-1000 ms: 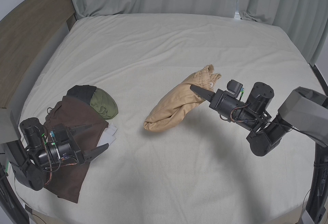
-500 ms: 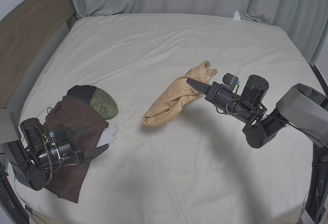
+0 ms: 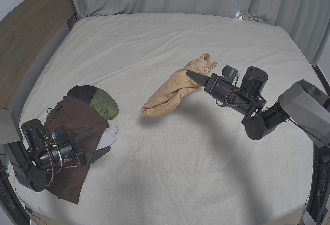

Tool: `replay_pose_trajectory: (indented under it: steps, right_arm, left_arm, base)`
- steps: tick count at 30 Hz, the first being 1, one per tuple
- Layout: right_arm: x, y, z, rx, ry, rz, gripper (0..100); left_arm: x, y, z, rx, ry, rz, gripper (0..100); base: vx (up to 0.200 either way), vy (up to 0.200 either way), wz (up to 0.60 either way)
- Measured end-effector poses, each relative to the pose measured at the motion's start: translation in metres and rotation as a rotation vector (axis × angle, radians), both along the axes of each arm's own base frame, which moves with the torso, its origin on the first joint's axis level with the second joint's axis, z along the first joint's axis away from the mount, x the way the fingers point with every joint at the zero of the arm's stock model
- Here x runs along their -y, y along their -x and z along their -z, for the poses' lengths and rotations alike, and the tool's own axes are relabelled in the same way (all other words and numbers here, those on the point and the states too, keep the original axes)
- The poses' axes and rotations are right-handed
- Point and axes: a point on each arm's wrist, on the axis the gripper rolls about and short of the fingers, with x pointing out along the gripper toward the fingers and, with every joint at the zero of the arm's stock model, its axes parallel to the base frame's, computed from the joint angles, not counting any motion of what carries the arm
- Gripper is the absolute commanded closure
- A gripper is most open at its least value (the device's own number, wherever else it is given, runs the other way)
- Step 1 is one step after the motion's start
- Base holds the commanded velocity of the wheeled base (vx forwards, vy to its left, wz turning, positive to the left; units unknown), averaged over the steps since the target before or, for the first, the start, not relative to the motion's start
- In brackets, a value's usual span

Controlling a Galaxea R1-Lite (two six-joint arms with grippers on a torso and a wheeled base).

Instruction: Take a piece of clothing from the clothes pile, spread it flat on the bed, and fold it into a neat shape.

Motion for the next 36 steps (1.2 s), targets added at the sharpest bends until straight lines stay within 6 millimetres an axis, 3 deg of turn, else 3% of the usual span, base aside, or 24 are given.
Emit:
replay_pose_trajectory:
  steps: [17,36]
  right_arm:
    - [-0.006,-0.03,-0.001,-0.008,-0.011,0.011,100]
    - [-0.016,-0.061,-0.022,0.034,-0.029,0.013,100]
  left_arm:
    - [0.0,0.002,0.002,-0.011,0.0,0.0,0]
    - [0.0,0.002,0.005,-0.025,-0.001,-0.002,0]
  base:
    - [0.0,0.0,0.0]
    - [0.0,0.0,0.0]
